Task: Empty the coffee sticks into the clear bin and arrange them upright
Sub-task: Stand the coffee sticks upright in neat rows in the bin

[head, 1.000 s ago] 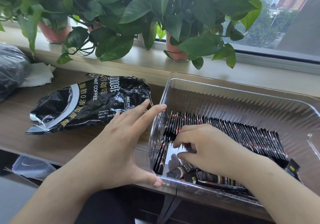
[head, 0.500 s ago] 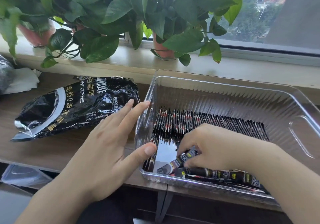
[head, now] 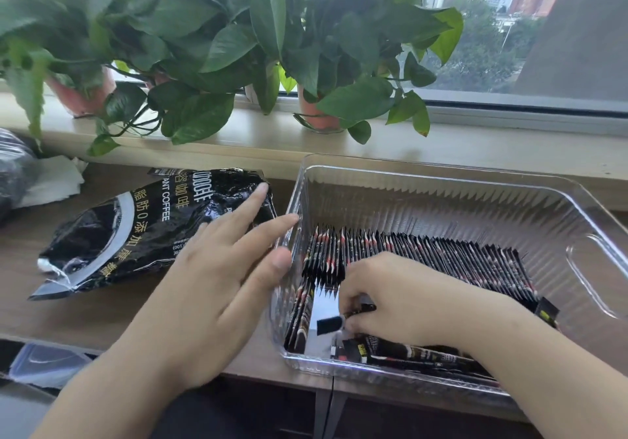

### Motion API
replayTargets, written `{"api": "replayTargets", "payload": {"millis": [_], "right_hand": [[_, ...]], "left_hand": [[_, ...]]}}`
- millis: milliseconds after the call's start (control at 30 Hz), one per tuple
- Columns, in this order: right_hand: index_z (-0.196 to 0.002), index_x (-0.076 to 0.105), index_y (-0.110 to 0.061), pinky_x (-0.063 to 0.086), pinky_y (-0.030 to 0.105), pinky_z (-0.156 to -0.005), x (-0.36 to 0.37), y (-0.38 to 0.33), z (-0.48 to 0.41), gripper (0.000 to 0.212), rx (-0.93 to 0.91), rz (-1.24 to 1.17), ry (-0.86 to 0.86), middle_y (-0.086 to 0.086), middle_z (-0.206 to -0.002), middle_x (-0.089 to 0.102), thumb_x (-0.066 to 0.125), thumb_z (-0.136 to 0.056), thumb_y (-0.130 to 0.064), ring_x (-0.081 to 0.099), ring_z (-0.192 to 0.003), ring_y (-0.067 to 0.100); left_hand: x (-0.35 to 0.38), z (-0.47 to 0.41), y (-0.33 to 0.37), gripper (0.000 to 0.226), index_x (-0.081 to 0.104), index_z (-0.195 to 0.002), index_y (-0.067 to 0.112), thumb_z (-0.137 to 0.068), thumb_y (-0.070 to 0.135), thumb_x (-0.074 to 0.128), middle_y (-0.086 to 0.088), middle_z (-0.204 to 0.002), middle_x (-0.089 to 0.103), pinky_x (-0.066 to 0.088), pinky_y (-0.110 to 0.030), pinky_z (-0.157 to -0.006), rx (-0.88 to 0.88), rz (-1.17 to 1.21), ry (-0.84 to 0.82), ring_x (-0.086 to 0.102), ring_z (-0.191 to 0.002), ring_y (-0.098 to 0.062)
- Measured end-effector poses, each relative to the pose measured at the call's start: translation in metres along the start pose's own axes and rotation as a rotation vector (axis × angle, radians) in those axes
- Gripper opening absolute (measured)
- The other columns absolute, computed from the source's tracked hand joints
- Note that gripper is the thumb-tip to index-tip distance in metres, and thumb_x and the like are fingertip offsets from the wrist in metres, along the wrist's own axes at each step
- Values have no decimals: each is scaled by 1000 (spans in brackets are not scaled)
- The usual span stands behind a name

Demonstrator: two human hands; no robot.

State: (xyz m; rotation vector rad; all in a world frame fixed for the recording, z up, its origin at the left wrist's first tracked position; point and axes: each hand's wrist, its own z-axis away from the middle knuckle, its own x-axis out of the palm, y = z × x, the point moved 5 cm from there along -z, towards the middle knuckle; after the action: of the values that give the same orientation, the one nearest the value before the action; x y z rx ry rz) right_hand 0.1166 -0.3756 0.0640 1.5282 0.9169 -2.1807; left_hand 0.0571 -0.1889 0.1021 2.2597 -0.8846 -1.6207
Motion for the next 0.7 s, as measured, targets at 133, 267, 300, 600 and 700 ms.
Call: {"api": "replayTargets", "payload": {"millis": [133,267,300,600,700], "right_hand": [[-83,72,-25,45,9,-61,-26,4,11,14,117,-50,161,-14,-82,69,68,-92,-35,60,-72,-7],[-71,72,-22,50,14,-52,-42,3,14,21,275,-216,323,-9,-65,70,72,-88,-34,64,-58,-1],[-72,72,-18,55,17,-53,-41,2,11,21,330,-265,299,-5,-62,71,71,-89,-31,67,-55,3],[-64,60,-9,63,31,-71,14,-13,-25,32,570,-642,-18,7,-60,71,59,-95,-15,70,-59,21],[-65,61,-12,60,34,-86,25,-17,-29,34,547,-642,-48,11,-77,77,60,-98,-21,77,-80,25]], "left_hand": [[2,-14,-9,49,48,-141,45,-101,53,21,22,-161,18,22,-46,-120,42,35,13,14,-147,3],[18,-14,-16,49,30,-146,54,-100,56,14,23,-162,12,13,-54,-121,13,8,-23,7,-148,5],[20,-13,-17,49,27,-146,56,-99,57,13,24,-162,11,11,-54,-121,-7,32,-28,6,-148,5],[23,-11,-17,49,23,-144,62,-96,61,11,30,-160,8,9,-55,-121,-61,93,-43,3,-146,9],[23,-10,-17,49,23,-143,63,-96,61,12,31,-160,8,7,-56,-121,-65,103,-48,1,-145,13]]}}
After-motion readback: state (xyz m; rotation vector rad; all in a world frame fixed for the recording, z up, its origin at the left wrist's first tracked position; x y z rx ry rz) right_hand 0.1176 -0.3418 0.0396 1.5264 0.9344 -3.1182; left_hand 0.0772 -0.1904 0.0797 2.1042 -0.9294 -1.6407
